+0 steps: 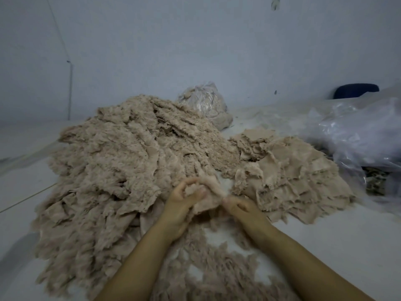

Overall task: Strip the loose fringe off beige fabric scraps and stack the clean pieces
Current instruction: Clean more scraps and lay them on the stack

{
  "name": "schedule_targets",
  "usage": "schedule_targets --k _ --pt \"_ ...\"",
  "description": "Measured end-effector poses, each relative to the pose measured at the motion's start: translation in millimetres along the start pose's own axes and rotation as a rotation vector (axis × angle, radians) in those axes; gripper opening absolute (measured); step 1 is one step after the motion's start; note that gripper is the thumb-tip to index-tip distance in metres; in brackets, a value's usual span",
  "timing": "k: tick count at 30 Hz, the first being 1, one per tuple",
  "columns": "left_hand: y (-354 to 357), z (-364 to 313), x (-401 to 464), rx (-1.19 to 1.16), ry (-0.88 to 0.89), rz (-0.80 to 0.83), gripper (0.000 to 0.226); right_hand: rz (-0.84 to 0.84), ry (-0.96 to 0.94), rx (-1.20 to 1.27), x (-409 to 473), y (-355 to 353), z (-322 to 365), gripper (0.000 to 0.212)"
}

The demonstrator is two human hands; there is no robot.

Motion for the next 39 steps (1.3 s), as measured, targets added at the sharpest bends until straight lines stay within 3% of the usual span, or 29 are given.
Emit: schedule_targets --k 4,7,9,13,15,17,20,24,28,30,31,34,36,37,39 --pt "26 15 -10 0.048 -0.097 0.158 0.031 -0.120 0.095 0.280 4 -2 -12 0.042" --pt "21 14 -8 -0.008 -0.114 0.055 0.004 -0.135 0.116 0.312 3 -3 -16 0.044" --pt "17 10 -7 -0.050 -0.102 -0.023 0.009 -0.125 0.142 0.395 2 -3 -20 0.044" --pt "17 -2 -10 0.136 -0.017 -0.049 0.009 -0.136 0.158 0.460 3 -2 -20 0.035" --pt "17 -8 -11 0.191 0.025 -0.058 0.009 -0.277 0.161 0.404 3 -16 -23 0.027" --pt "13 -13 -11 0.213 0.063 -0.085 0.012 -0.408 0.154 0.320 2 -30 -25 0.035" --pt "8 -16 -12 0.244 0.083 -0.107 0.013 -0.430 0.150 0.242 -1 -30 -22 0.047" --pt "1 -22 -13 0.307 0.105 -0.101 0.007 -0.415 0.162 0.236 6 -42 -7 0.018" --pt "-3 -39 -15 0.299 0.161 -0.103 0.009 -0.498 0.161 0.147 26 -85 18 0.016" --pt "-3 -43 -17 0.310 0.151 -0.073 0.009 -0.618 0.189 0.125 31 -118 20 0.018" --pt "-3 -45 -20 0.350 0.137 -0.060 0.009 -0.694 0.204 0.069 31 -137 20 0.021" --pt "-9 -50 -30 0.604 0.104 0.036 0.008 -0.825 0.248 -0.399 17 -167 27 0.035" --pt "-13 -50 -41 0.845 0.085 0.163 0.006 -0.766 0.085 -0.534 11 -142 37 0.028" --pt "-15 -49 -46 1.003 0.083 0.236 0.006 -0.648 0.000 -0.597 11 -115 39 0.021" --pt "-21 -46 -58 1.289 0.075 0.385 0.012 -0.258 -0.008 -0.656 11 -47 19 0.021"
Point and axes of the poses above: each hand's wrist, its own x-axis towards the middle knuckle, its own y-axis out of the palm, z = x × y, the point moved 10 cm from there along x, towards the middle knuckle, and after that the axes turned 5 degrees about -x, right-handed, at the moved point
